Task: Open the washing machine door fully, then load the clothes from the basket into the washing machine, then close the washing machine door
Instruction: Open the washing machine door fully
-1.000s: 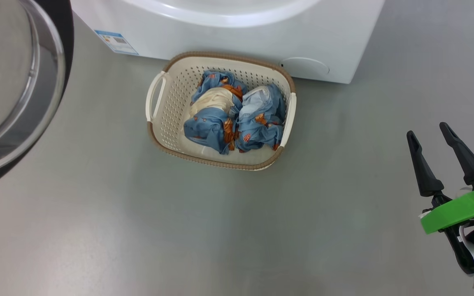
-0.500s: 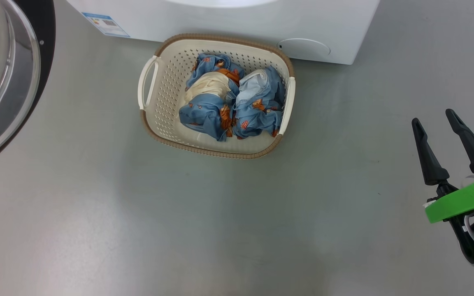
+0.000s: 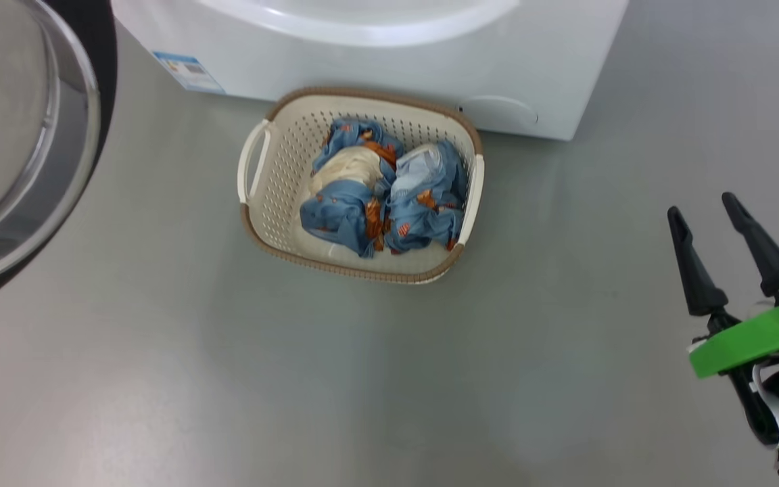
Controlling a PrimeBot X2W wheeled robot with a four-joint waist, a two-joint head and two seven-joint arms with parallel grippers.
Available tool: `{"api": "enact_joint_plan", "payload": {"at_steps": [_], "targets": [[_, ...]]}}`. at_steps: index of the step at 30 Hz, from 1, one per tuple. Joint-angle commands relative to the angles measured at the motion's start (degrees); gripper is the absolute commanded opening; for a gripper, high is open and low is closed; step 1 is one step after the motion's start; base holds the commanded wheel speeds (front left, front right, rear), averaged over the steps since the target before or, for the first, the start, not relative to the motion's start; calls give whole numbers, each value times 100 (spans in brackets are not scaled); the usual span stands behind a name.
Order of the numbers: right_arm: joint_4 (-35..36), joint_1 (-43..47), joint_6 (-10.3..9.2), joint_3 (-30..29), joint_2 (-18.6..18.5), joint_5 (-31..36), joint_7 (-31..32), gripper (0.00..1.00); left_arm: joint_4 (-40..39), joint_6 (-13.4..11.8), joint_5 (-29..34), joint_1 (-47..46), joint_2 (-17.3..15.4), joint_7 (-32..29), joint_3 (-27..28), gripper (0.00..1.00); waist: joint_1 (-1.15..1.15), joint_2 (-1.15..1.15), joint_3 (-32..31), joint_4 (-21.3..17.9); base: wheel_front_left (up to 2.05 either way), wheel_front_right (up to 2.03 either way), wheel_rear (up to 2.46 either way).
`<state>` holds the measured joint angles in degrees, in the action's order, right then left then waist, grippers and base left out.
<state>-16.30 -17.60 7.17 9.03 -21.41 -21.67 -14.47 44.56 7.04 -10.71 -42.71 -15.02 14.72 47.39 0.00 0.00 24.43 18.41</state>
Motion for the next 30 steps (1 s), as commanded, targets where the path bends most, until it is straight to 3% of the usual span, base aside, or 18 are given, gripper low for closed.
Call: {"api": "enact_joint_plan", "payload": {"at_steps": [1, 6, 12, 16, 18, 19, 21, 22, 30], "targets": [[97, 213, 32, 115, -24, -31, -52, 100, -167, 27, 88, 320, -318, 28, -25, 0, 0, 0, -250, 16, 0, 0, 0], [65, 383, 32, 128, 31, -58, -52, 100, -397, 40, 82, 594, -153, 28, -296, 0, 0, 0, -580, 50, 0, 0, 0], [42, 570, 32, 155, 119, -105, -52, 100, -896, 43, -518, 1173, -98, 28, -1039, 5, 0, 0, -984, 44, 0, 0, 0], [36, 727, 32, 144, 187, -141, -52, 100, -1271, 44, -791, 1779, -243, 28, -1656, 38, 0, 0, -1259, 8, 0, 0, 0], [37, 768, 32, 136, 203, -147, -52, 100, -1355, 44, -861, 1900, -264, 28, -1742, 42, 0, 0, -1322, -7, 0, 0, 0], [41, 808, 32, 121, 220, -149, -52, 100, -1434, 44, -923, 2018, -284, 28, -1836, 54, 0, 0, -1381, -25, 0, 0, 0], [48, 892, 32, 68, 254, -155, -52, 100, -1591, 44, -1000, 2225, -321, 28, -1974, 96, 0, 0, -1504, -55, 0, 0, 0], [45, 936, 32, 52, 264, -161, -52, 100, -1663, 44, -1043, 2312, -324, 28, -2035, 100, 0, 0, -1568, -70, 0, 0, 0], [50, 1261, 32, -93, 351, -200, -52, 100, -2121, 45, -1602, 2946, -457, 28, -3009, 100, 0, 0, -1980, -234, 0, 0, 0]]}}
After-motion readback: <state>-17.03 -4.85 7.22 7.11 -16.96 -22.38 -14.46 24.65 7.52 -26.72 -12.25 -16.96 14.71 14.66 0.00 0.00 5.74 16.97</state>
